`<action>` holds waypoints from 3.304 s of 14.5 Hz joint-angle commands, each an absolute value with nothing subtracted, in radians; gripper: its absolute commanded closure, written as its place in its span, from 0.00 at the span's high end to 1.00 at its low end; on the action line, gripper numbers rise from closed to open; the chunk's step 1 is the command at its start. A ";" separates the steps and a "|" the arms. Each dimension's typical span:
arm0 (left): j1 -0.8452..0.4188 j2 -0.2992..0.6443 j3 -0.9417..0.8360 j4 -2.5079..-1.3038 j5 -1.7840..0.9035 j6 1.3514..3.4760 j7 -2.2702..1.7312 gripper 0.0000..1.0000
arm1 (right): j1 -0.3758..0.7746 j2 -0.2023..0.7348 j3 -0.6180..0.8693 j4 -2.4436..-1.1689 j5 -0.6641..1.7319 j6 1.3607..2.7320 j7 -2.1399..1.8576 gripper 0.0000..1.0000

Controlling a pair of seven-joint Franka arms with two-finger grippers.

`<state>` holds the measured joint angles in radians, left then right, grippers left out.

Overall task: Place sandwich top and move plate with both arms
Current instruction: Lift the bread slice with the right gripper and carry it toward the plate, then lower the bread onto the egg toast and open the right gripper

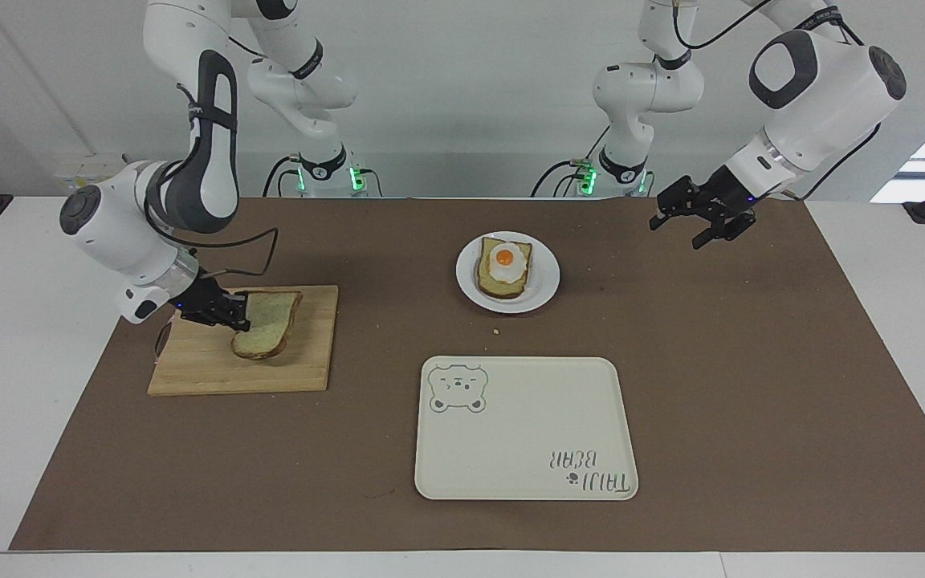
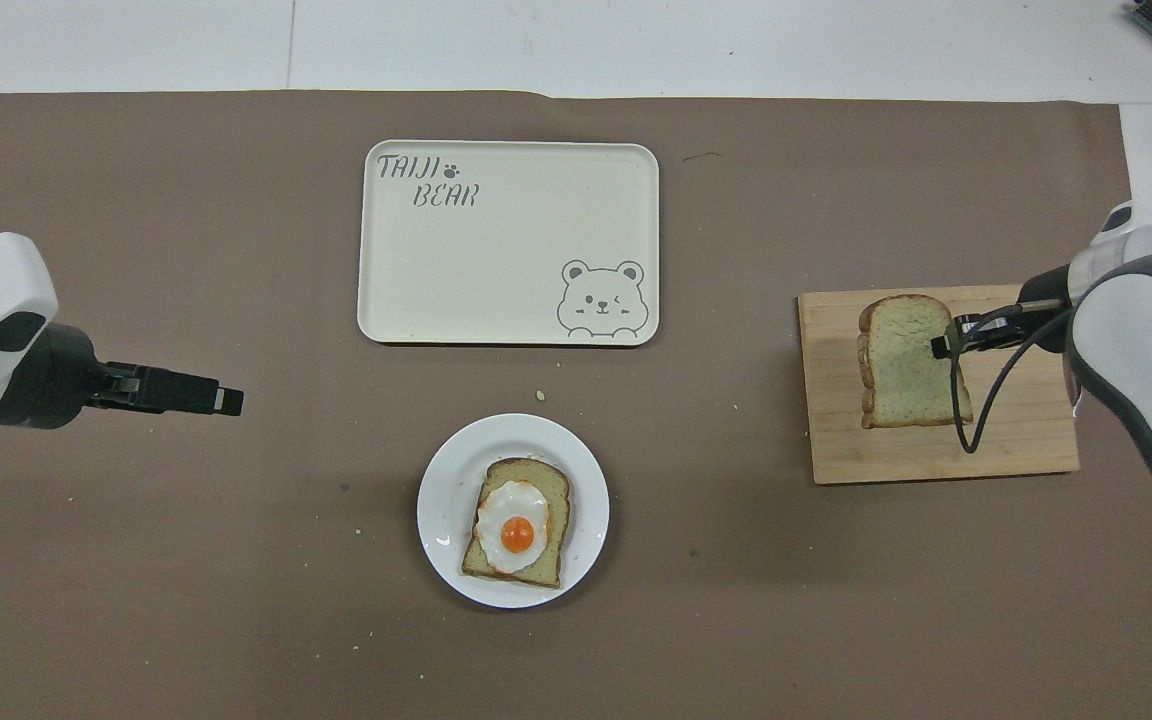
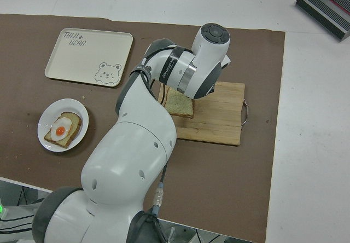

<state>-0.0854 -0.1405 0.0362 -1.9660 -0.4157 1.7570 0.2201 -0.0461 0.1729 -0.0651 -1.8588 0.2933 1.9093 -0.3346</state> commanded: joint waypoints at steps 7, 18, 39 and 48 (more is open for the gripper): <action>-0.077 -0.140 0.031 -1.957 -0.414 1.761 0.209 1.00 | 0.228 0.141 -0.063 -1.859 0.305 1.914 -0.057 0.00; -0.077 -0.140 0.031 -1.957 -0.414 1.761 0.209 1.00 | 0.567 0.167 -0.055 -1.873 0.314 2.060 0.319 0.00; -0.081 -0.140 0.029 -1.959 -0.414 1.758 0.204 1.00 | 0.742 0.275 -0.057 -1.959 0.356 2.214 0.414 1.00; -0.078 -0.152 0.028 -1.980 -0.416 1.776 0.218 1.00 | 0.628 0.190 -0.071 -1.916 0.284 2.207 0.402 1.00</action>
<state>-0.0854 -0.1405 0.0338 -1.9664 -0.4157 1.7606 0.2182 0.6823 0.2507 -0.0795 -1.9014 0.3198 2.2103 0.4032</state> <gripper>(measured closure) 0.000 0.000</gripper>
